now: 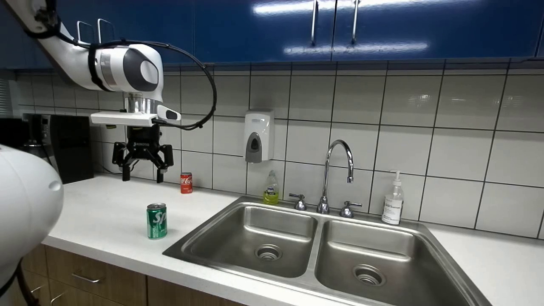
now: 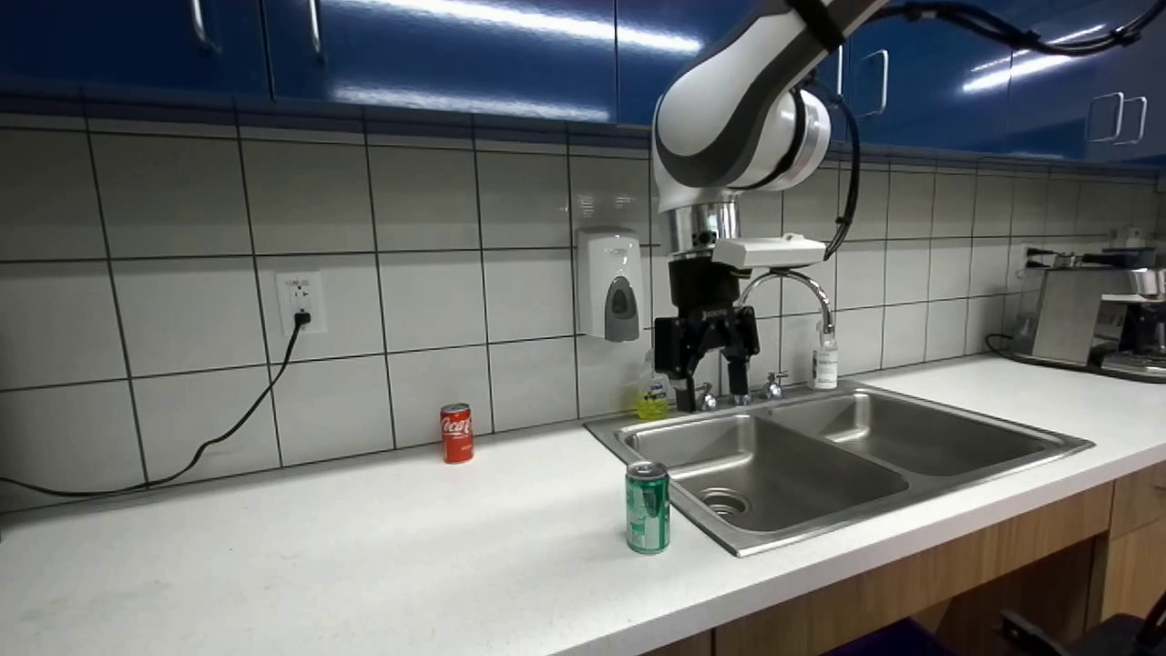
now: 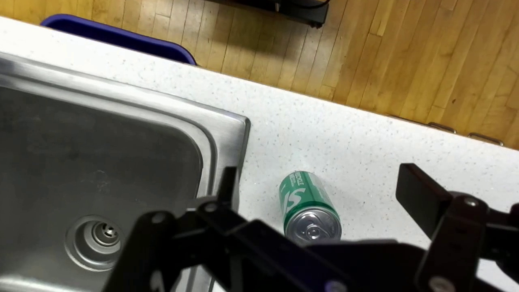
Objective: Put the green can in the sink.
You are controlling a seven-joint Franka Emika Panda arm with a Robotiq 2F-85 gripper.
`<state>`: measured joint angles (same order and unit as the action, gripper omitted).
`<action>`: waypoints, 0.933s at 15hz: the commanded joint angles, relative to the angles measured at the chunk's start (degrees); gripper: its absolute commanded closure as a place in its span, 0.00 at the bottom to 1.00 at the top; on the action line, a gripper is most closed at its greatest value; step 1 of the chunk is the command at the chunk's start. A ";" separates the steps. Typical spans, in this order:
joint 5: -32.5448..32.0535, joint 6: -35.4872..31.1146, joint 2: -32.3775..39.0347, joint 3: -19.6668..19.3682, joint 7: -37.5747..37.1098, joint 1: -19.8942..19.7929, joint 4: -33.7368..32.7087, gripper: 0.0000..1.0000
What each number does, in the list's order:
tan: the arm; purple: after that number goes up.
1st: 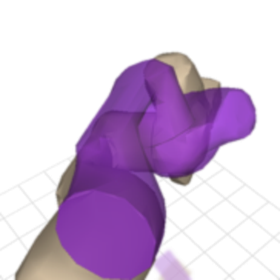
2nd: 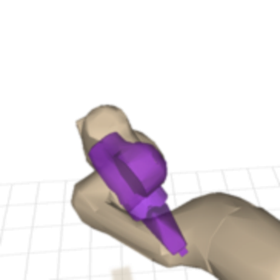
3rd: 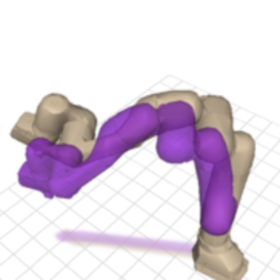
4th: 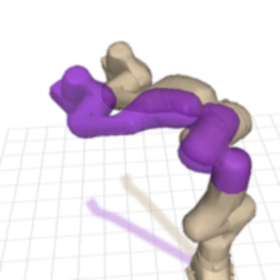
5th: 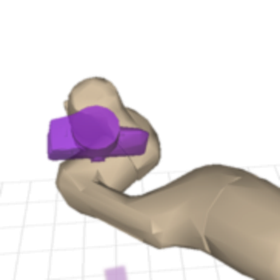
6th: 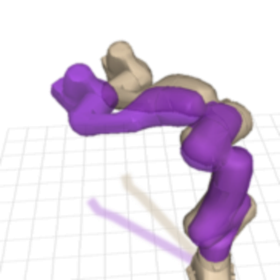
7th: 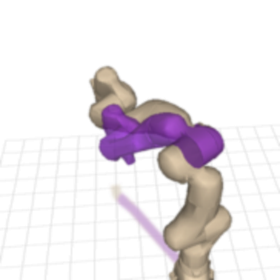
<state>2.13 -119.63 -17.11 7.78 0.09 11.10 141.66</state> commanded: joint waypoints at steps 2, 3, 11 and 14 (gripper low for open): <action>2.43 -4.56 5.52 0.20 1.75 0.11 -1.17 0.00; 2.56 -5.28 6.16 0.33 1.75 0.13 -1.07 0.00; 5.49 -9.87 11.12 0.37 5.31 0.27 -1.95 0.00; 6.01 -11.47 13.01 0.53 6.53 0.32 -2.35 0.00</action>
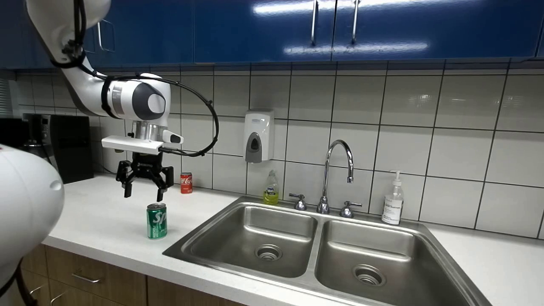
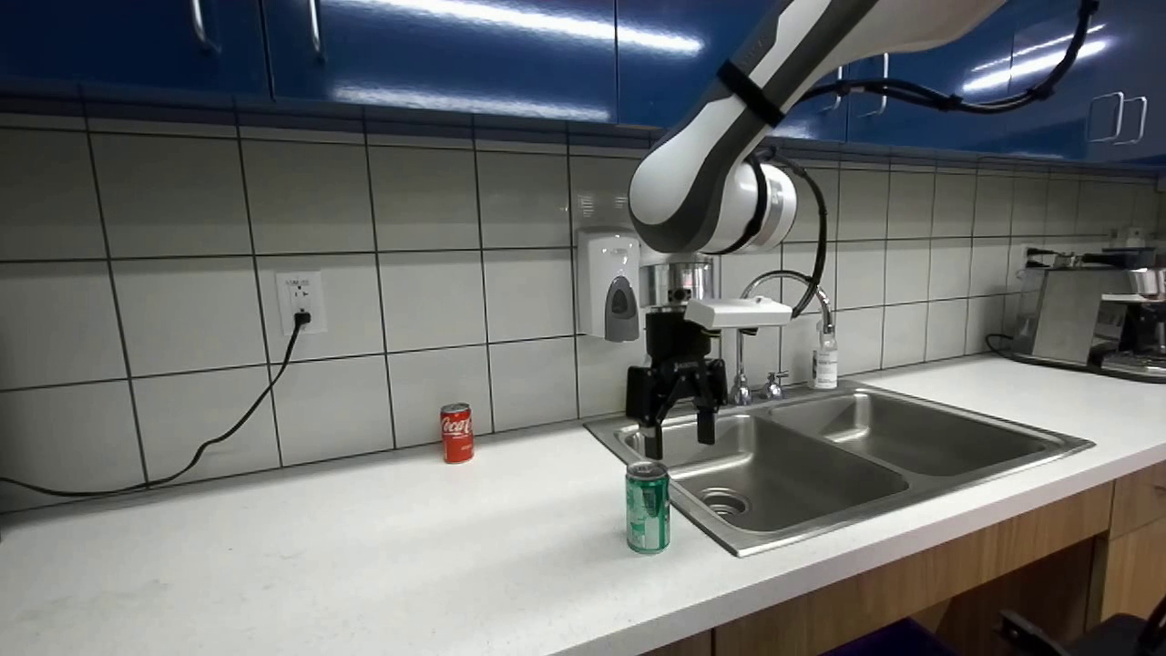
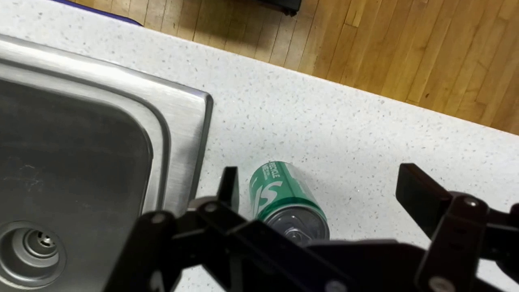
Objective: Put the green can in the sink.
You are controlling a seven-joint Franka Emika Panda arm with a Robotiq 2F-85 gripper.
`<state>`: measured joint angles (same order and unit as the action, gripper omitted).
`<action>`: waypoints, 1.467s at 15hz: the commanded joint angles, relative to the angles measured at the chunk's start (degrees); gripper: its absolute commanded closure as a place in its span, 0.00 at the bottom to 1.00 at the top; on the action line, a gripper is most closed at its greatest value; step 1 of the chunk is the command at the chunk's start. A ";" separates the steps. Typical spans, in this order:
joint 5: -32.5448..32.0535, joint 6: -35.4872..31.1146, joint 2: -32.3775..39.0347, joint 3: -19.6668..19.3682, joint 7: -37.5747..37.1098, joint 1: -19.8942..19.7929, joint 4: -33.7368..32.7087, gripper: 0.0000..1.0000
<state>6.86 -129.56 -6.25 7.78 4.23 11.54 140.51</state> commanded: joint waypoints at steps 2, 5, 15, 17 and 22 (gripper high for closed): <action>1.14 -2.77 3.53 0.58 3.10 -0.17 -1.44 0.00; 0.52 -4.54 5.70 0.63 3.82 -0.39 -1.93 0.00; -0.80 -8.25 11.48 0.61 4.55 -1.12 -4.67 0.00; -1.09 -8.50 12.35 0.62 4.48 -1.24 -5.30 0.00; -1.71 -8.94 14.80 0.62 4.27 -1.38 -6.87 0.00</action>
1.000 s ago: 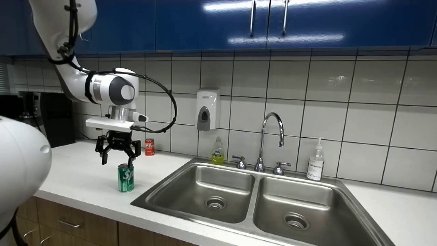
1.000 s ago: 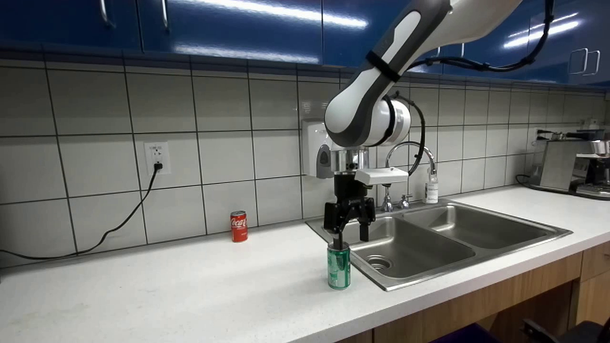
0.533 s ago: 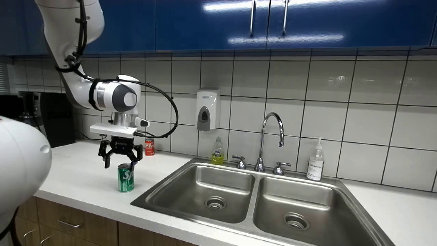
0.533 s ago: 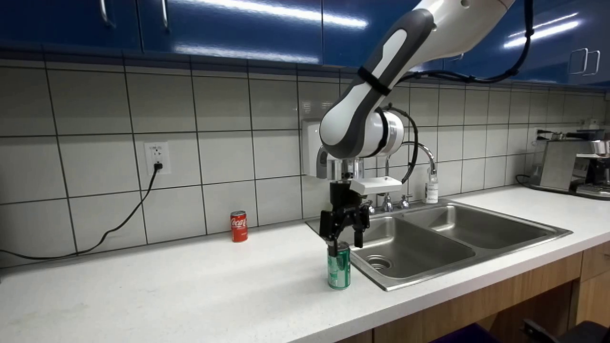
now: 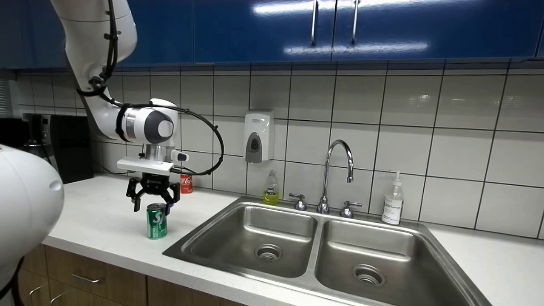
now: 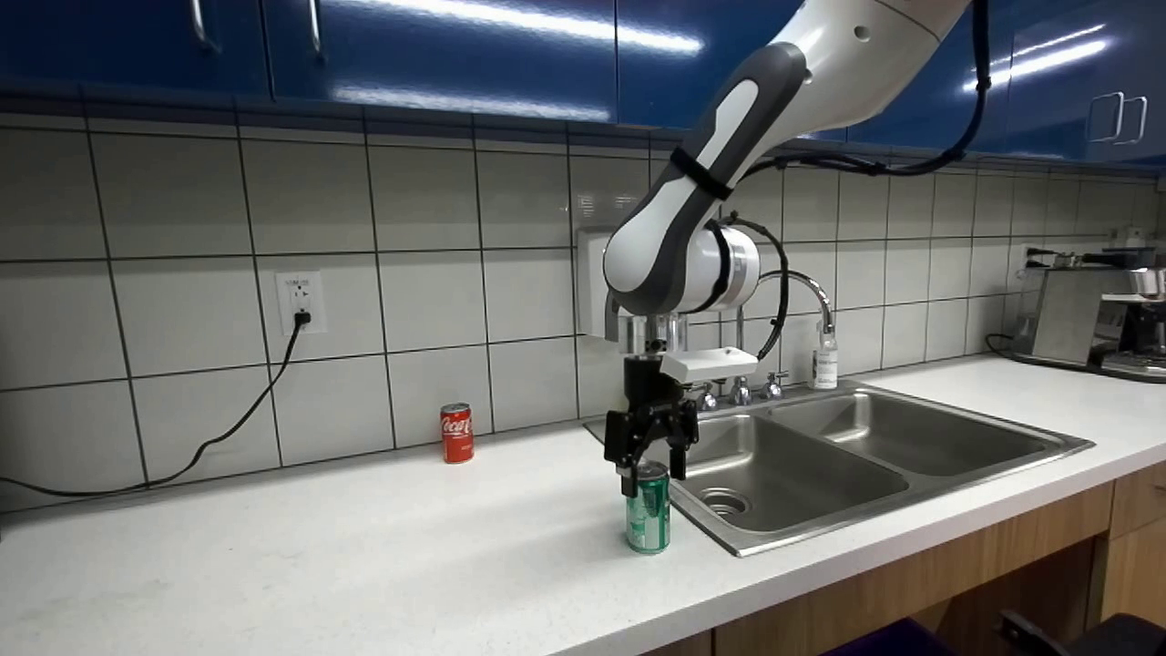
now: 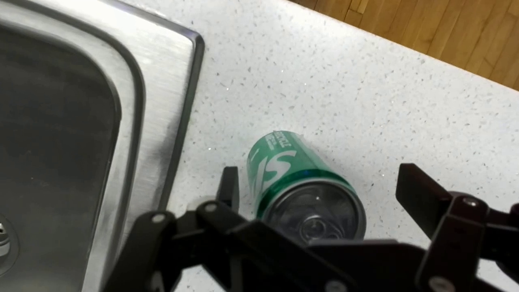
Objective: Put the green can in the sink.
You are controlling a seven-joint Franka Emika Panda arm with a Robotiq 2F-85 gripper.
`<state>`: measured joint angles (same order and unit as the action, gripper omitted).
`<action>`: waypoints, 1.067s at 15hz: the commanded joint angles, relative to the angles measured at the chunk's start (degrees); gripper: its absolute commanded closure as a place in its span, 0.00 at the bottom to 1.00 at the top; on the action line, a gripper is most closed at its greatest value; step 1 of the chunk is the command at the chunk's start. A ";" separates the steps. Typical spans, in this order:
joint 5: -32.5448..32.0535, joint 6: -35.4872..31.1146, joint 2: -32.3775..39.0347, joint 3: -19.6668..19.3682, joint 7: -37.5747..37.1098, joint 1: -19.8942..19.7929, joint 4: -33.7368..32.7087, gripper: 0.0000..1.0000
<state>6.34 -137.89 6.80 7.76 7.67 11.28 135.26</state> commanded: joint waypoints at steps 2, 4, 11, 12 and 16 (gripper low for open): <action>-1.50 -0.85 2.59 0.59 0.57 -1.16 -2.17 0.00; -1.75 -0.96 3.26 0.58 0.54 -1.25 -2.68 0.00; -2.77 -0.96 4.82 0.57 0.20 -1.35 -3.90 0.00; -3.01 -0.91 5.00 0.56 0.12 -1.35 -4.03 0.00; -3.74 -0.86 5.54 0.54 -0.11 -1.29 -4.46 0.06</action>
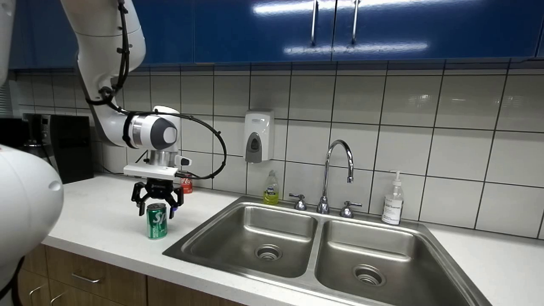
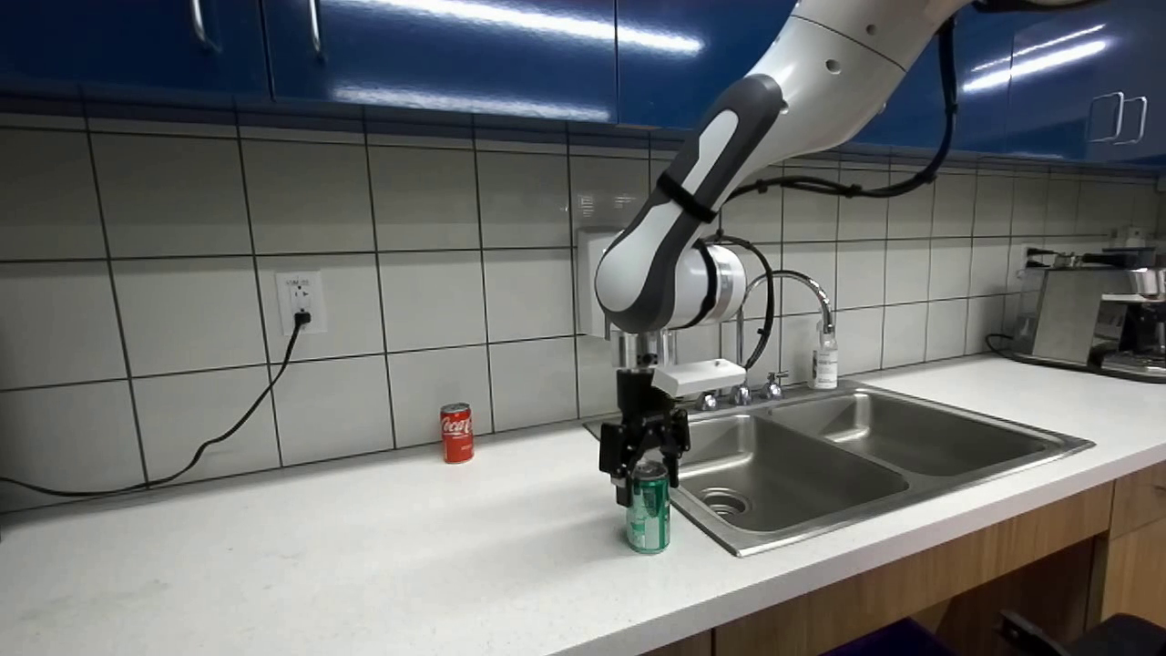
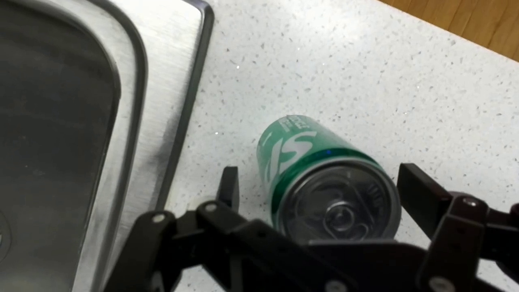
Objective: Put the green can in the sink.
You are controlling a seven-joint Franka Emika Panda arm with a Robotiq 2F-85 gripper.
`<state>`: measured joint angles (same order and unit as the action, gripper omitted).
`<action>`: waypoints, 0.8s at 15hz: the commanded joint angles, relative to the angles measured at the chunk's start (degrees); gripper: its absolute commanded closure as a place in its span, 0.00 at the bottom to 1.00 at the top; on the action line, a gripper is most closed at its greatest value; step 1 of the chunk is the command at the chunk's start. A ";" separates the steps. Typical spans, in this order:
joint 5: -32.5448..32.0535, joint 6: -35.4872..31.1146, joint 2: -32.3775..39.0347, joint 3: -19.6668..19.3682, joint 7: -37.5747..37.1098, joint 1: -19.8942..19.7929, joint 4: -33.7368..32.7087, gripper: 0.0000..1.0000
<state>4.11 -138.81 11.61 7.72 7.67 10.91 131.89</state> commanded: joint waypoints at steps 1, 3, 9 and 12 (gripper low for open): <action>-1.59 -0.03 0.88 0.57 -0.15 -0.92 -1.16 0.28; -1.60 -0.11 1.13 0.61 -0.05 -0.94 -1.29 0.32; -1.77 0.16 1.20 0.44 -0.36 -1.02 -1.69 0.61; -2.57 1.81 -0.69 0.15 -1.60 -0.85 -1.86 0.61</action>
<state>3.73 -138.83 12.47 7.61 7.63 10.81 131.00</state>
